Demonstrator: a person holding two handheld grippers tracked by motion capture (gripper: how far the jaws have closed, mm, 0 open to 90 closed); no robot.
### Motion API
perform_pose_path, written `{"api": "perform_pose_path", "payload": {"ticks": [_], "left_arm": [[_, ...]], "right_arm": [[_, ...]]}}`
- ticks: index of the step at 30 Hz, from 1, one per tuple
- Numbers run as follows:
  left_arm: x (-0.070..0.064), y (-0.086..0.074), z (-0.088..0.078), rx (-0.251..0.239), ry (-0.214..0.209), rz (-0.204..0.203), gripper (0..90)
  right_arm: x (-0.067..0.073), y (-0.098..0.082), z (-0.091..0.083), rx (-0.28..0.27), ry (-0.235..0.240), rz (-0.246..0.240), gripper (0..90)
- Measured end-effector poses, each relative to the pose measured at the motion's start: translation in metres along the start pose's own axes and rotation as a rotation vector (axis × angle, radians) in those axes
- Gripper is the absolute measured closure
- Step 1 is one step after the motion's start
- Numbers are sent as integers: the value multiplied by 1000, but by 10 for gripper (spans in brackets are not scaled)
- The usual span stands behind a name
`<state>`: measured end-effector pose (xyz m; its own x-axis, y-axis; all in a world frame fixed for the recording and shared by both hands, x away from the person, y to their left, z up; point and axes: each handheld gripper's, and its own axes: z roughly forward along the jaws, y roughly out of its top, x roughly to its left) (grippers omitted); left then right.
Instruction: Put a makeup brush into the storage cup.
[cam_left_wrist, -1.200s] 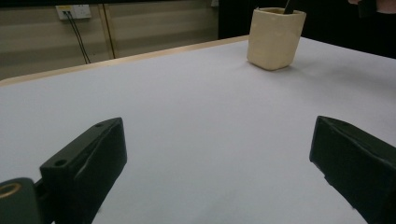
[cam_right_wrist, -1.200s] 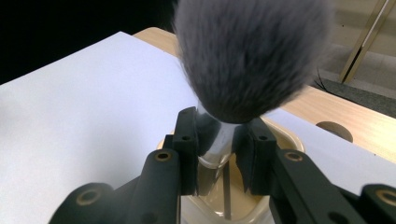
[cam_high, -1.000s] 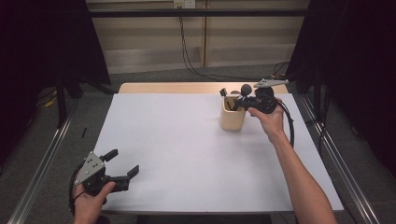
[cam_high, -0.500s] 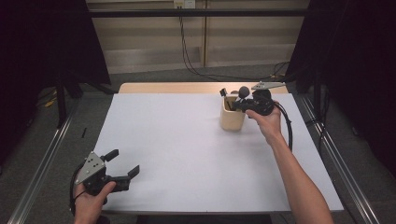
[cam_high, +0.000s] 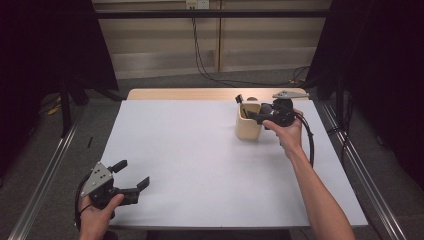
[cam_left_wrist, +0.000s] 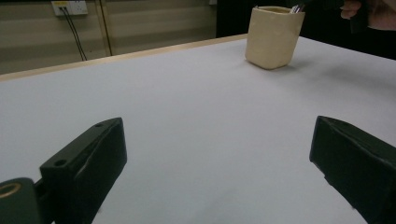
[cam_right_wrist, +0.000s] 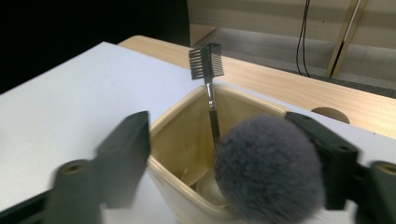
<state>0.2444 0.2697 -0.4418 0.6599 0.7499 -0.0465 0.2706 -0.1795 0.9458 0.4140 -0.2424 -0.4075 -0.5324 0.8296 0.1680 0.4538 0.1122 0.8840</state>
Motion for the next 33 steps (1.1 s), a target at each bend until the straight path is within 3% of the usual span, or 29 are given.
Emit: {"api": "perform_pose_path", "payload": {"ticks": [2,4,8,10,19,23,28,33], "left_arm": [[0,0,1,-2,-1,-1,38],[0,1,1,-3,0,3,38],[1,2,2,-25,3,-14,38],[1,3,2,-27,5,-7,38],[2,3,2,-26,11,-8,39],[0,3,-1,-29,11,-2,38],[0,2,-4,-34,15,0,38],[0,2,-6,-38,15,-5,38]], "right_arm": [[0,-1,-2,-22,-19,-6,145],[-1,-2,-4,-34,-6,-11,134],[-4,-3,-9,-45,-13,18,17],[-3,-4,-12,-58,4,-8,8],[2,-9,-22,-71,-1,-15,6],[8,-13,-27,-77,-70,-43,10],[12,-17,-36,-108,-50,-22,12],[17,-19,-44,-104,-75,-57,11]]}}
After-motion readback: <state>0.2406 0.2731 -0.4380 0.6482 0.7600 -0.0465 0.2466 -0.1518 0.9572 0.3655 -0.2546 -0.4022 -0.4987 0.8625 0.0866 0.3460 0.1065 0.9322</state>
